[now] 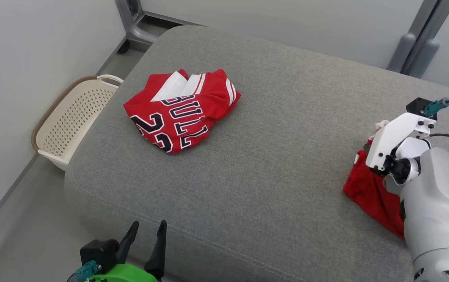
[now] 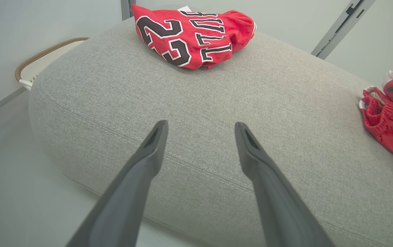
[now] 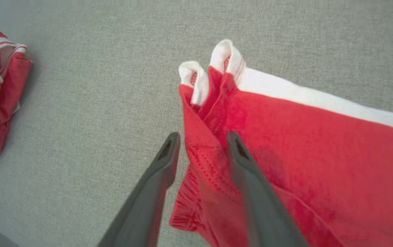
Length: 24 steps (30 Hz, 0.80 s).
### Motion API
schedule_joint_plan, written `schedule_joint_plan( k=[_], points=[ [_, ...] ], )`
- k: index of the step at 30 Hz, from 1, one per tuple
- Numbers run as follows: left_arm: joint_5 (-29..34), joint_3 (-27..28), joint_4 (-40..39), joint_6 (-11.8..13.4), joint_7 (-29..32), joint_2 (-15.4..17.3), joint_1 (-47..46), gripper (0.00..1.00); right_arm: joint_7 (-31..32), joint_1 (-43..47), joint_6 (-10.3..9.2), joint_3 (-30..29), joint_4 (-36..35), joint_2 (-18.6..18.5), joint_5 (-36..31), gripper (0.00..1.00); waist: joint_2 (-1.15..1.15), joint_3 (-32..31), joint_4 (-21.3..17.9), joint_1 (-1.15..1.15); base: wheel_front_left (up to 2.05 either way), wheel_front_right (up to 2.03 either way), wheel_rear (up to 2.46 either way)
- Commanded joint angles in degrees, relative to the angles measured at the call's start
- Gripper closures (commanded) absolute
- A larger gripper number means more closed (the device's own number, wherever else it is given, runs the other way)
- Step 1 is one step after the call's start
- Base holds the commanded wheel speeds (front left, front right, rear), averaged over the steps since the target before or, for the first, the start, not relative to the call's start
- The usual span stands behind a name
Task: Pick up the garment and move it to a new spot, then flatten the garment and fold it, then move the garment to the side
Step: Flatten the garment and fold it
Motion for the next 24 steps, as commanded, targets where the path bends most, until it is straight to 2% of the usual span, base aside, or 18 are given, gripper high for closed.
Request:
schedule_joint_plan(
  k=[1,10,17,24],
  points=[
    [-0.3,0.1,0.1,0.0,-0.3,-0.2,-0.8,0.0,-0.5,-0.9,-0.02,-0.3,0.3,-0.2,-0.7,0.0,0.0,0.1,0.0,0.0,0.0,0.0,0.0],
    [-0.7,0.4,0.7,0.2,-1.1,-0.4,-0.8,0.0,-5.9,-2.4,-0.02,1.7,0.7,-0.5,-2.0,0.0,0.0,-0.9,-2.0,0.0,0.0,0.0,0.0],
    [-1.0,0.6,0.6,0.3,-1.4,0.0,0.1,0.0,-11.3,0.0,-0.03,6.9,-1.3,-3.1,-2.8,0.0,0.0,-2.6,-5.8,0.0,0.0,0.0,0.0],
    [-1.2,0.5,0.8,0.3,-1.9,-0.2,0.5,0.0,-15.7,3.9,-0.03,10.3,-3.3,-5.2,-0.2,0.0,0.0,-4.2,-9.2,0.0,0.0,0.0,0.0]
  ],
)
